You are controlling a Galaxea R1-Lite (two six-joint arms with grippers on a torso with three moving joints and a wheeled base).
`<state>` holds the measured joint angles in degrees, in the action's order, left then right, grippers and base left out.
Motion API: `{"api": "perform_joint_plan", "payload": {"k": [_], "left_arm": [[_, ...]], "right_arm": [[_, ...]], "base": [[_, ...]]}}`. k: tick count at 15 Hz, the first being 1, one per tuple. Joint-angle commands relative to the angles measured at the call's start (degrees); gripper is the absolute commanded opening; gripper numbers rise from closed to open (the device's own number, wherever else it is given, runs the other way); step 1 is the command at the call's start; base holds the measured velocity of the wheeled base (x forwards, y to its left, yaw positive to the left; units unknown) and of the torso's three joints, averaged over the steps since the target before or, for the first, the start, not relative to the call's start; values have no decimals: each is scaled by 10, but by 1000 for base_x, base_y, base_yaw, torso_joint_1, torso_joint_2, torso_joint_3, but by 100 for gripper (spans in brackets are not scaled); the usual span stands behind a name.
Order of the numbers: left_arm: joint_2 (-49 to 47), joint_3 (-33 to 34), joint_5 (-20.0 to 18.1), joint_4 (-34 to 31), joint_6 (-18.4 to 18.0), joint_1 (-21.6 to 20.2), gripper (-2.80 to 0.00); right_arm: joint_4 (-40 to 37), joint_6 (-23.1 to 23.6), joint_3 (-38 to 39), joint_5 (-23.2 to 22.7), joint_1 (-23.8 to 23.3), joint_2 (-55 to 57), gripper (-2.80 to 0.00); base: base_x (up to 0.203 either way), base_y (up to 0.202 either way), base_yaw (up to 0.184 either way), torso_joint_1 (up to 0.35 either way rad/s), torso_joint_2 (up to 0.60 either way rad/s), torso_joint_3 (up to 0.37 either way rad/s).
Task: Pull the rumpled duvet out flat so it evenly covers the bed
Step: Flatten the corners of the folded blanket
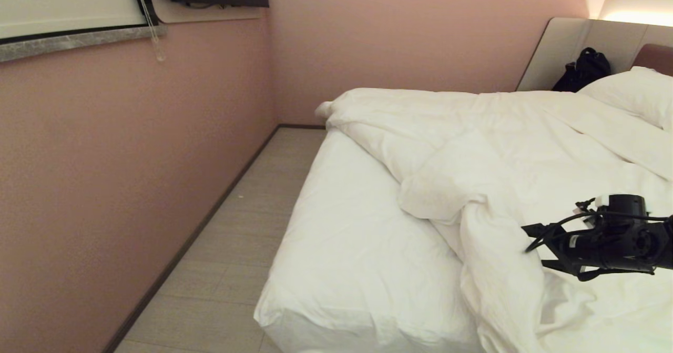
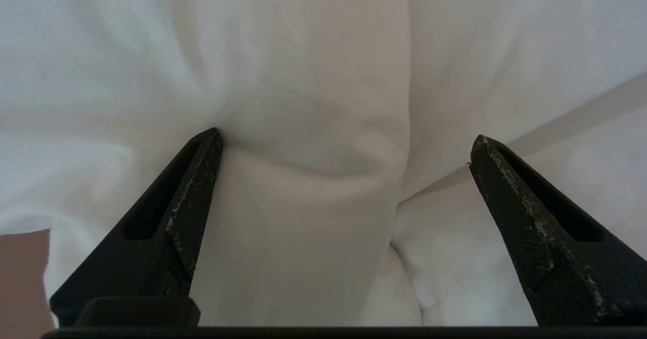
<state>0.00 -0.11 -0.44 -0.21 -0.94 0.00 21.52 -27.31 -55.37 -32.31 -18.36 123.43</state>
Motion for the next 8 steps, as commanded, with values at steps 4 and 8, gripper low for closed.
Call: {"api": "perform_joint_plan", "payload": {"k": [4, 8], "left_arm": [[0, 0, 0, 0, 0, 0, -280], [0, 0, 0, 0, 0, 0, -280]], "right_arm": [[4, 0, 3, -4, 0, -1, 0], [5, 1, 25, -9, 1, -31, 0]], "base": [[0, 0, 0, 0, 0, 0], [0, 0, 0, 0, 0, 0]]}}
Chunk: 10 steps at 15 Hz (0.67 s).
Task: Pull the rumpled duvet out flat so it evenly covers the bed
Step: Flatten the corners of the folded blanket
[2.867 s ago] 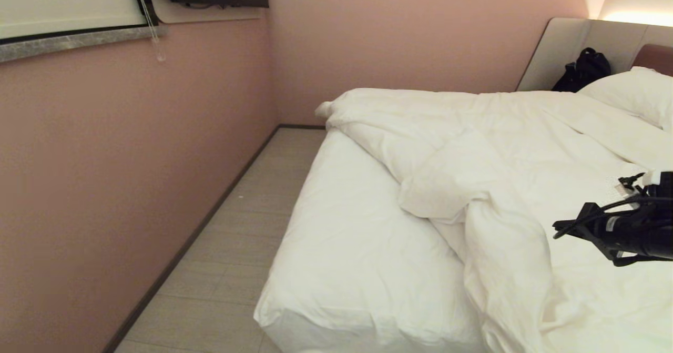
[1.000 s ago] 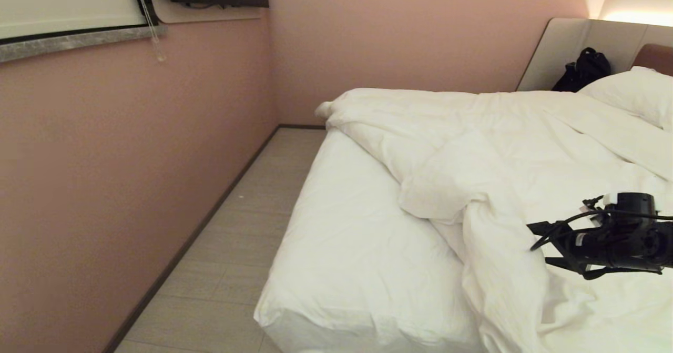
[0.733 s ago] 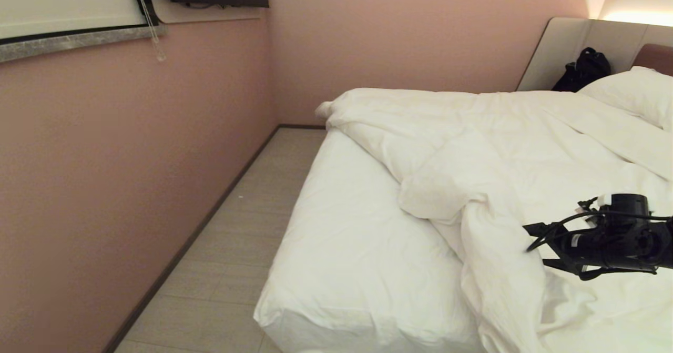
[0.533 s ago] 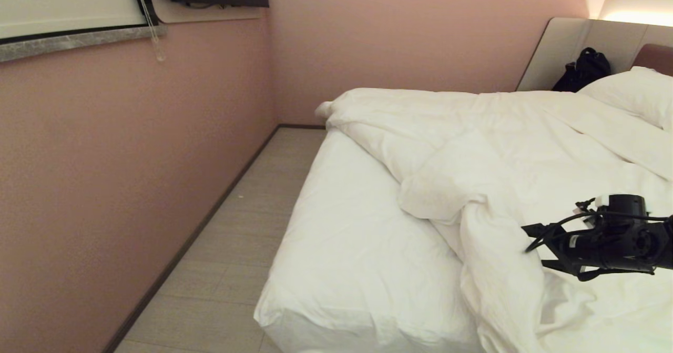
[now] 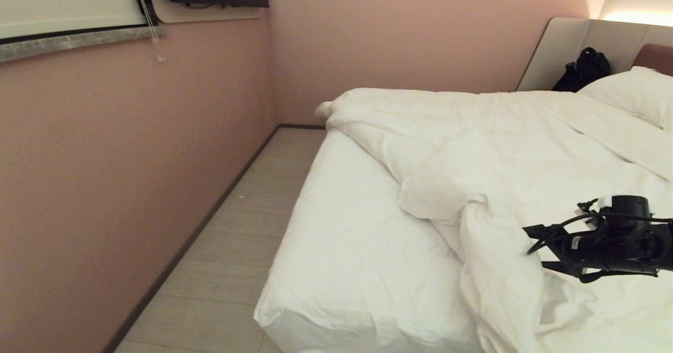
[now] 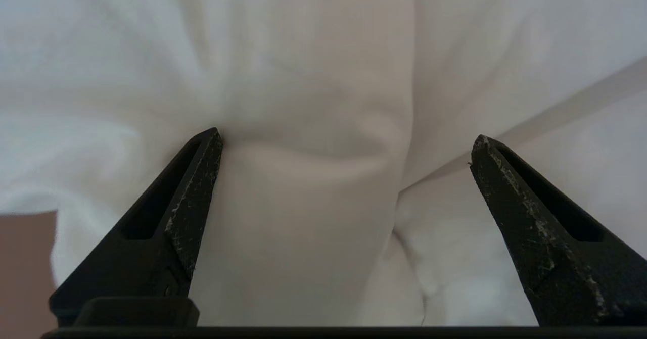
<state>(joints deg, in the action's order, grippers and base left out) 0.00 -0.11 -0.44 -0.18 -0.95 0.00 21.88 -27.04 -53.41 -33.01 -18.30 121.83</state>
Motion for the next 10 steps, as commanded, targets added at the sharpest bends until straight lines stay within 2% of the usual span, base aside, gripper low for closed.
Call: {"api": "perform_joint_plan", "payload": {"k": [1, 4, 10], "left_arm": [[0, -1, 0, 0, 0, 0, -280], [0, 0, 0, 0, 0, 0, -280], [0, 0, 0, 0, 0, 0, -280]], "right_arm": [[2, -3, 15, -7, 0, -30, 0], [2, 3, 38, -45, 1, -47, 0], [21, 1, 39, -43, 36, -18, 0]], "base": [[0, 0, 0, 0, 0, 0], [0, 0, 0, 0, 0, 0], [0, 0, 0, 0, 0, 0]]}}
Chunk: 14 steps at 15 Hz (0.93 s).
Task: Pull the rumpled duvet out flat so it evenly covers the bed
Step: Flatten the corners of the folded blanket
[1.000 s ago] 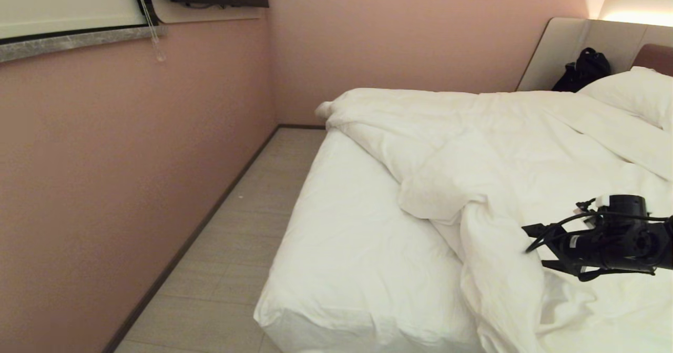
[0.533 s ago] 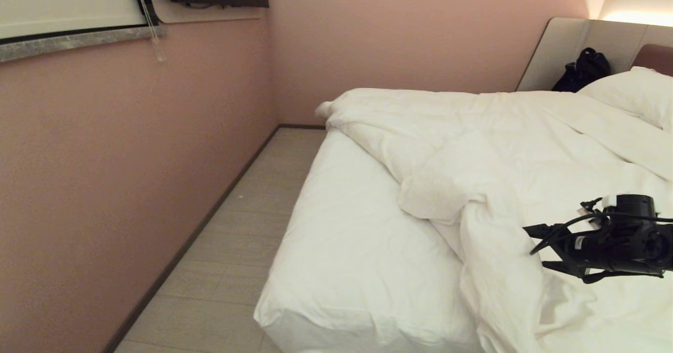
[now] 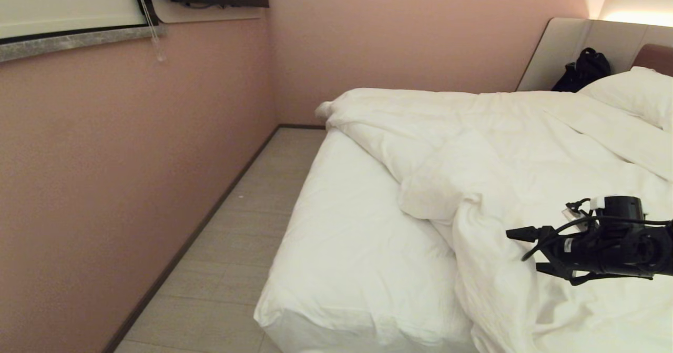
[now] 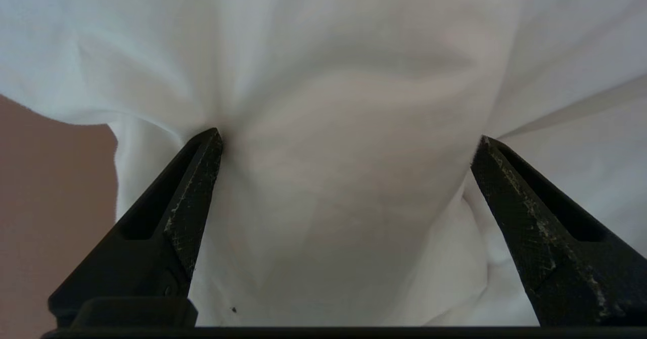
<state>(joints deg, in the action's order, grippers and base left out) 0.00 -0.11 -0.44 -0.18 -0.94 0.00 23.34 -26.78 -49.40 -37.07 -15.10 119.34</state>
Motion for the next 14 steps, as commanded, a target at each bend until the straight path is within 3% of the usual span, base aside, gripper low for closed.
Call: {"api": "perform_joint_plan", "payload": {"k": [1, 3, 4, 14], "left_arm": [[0, 0, 0, 0, 0, 0, -280], [0, 0, 0, 0, 0, 0, -280], [0, 0, 0, 0, 0, 0, -280], [0, 0, 0, 0, 0, 0, -280]], "right_arm": [[11, -2, -4, -2, 3, 12, 0], [18, -2, -4, 0, 4, 15, 0], [19, -2, -3, 0, 3, 15, -280], [25, -3, 10, 0, 3, -17, -280]], "base": [[0, 0, 0, 0, 0, 0], [0, 0, 0, 0, 0, 0], [0, 0, 0, 0, 0, 0], [0, 0, 0, 0, 0, 0]]}}
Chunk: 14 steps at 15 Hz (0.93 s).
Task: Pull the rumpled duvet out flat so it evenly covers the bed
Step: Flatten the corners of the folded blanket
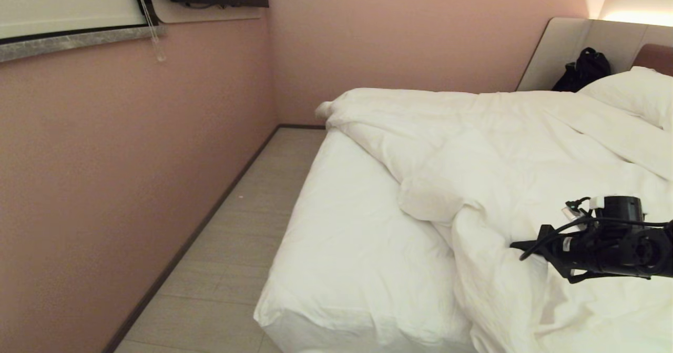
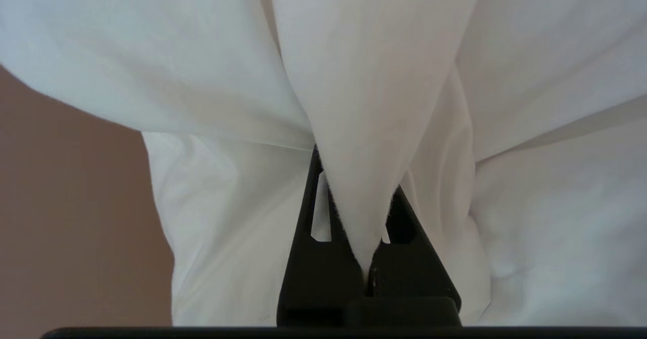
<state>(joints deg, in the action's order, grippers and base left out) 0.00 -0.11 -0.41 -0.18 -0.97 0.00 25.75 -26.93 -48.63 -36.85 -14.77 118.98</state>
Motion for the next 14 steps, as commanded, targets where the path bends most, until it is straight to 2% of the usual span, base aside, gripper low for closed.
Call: {"api": "perform_joint_plan", "payload": {"k": [1, 6, 11, 14], "left_arm": [[0, -1, 0, 0, 0, 0, -280], [0, 0, 0, 0, 0, 0, -280], [0, 0, 0, 0, 0, 0, -280], [0, 0, 0, 0, 0, 0, -280]], "right_arm": [[1, -2, 9, -3, 0, -30, -280], [2, 1, 75, -2, 32, -150, -280], [0, 0, 134, 5, 120, -256, -280], [-1, 3, 166, 7, 193, -300, -280]], "base": [[0, 0, 0, 0, 0, 0], [0, 0, 0, 0, 0, 0], [0, 0, 0, 0, 0, 0], [0, 0, 0, 0, 0, 0]]}}
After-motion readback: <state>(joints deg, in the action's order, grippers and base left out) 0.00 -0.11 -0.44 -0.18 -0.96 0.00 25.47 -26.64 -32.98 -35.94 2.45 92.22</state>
